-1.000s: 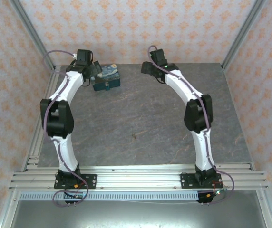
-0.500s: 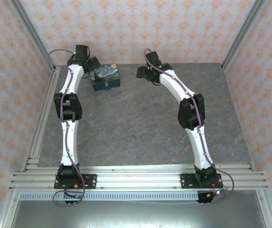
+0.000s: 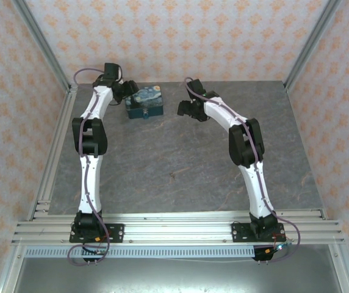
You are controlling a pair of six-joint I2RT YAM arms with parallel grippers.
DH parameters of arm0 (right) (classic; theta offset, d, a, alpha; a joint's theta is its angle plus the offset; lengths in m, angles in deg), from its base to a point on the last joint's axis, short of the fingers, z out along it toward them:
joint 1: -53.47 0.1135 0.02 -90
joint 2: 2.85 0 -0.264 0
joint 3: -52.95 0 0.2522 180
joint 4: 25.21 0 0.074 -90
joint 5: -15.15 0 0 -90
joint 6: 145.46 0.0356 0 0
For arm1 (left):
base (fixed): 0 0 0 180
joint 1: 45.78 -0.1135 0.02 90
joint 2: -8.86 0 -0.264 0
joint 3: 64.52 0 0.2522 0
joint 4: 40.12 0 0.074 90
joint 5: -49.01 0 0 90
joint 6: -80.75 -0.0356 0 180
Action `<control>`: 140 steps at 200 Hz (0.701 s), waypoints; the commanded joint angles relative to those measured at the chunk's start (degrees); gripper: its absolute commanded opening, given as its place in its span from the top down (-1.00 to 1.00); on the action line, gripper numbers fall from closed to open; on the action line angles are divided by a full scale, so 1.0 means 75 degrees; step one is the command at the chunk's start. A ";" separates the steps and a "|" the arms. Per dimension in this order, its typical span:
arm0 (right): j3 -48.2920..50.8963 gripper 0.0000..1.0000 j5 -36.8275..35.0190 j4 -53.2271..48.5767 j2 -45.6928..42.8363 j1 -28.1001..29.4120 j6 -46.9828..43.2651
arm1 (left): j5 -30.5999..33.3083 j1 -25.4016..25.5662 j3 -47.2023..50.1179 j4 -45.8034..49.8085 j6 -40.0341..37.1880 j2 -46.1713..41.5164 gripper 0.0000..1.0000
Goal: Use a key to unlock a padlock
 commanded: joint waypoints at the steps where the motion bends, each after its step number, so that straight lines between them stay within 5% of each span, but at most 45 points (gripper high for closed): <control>1: 0.0786 -0.70 0.0117 0.0354 -0.1117 -0.0100 0.0188 | -0.0407 0.0574 0.1168 0.0135 -0.0025 -0.0626 -0.31; 54: 0.3767 -0.70 0.0428 0.1224 -0.3193 -0.0447 0.0600 | 0.0259 0.1864 0.4277 -0.1422 0.0720 -0.2386 -0.32; 103: 0.5433 -0.69 0.0753 0.1385 -0.4448 -0.0916 0.0780 | 0.1112 0.3078 0.4526 -0.1590 0.1524 -0.2590 -0.33; 140: 0.5798 -0.67 0.1185 0.1382 -0.4477 -0.0995 0.0746 | 0.1433 0.3309 0.4511 -0.1513 0.1588 -0.2731 -0.41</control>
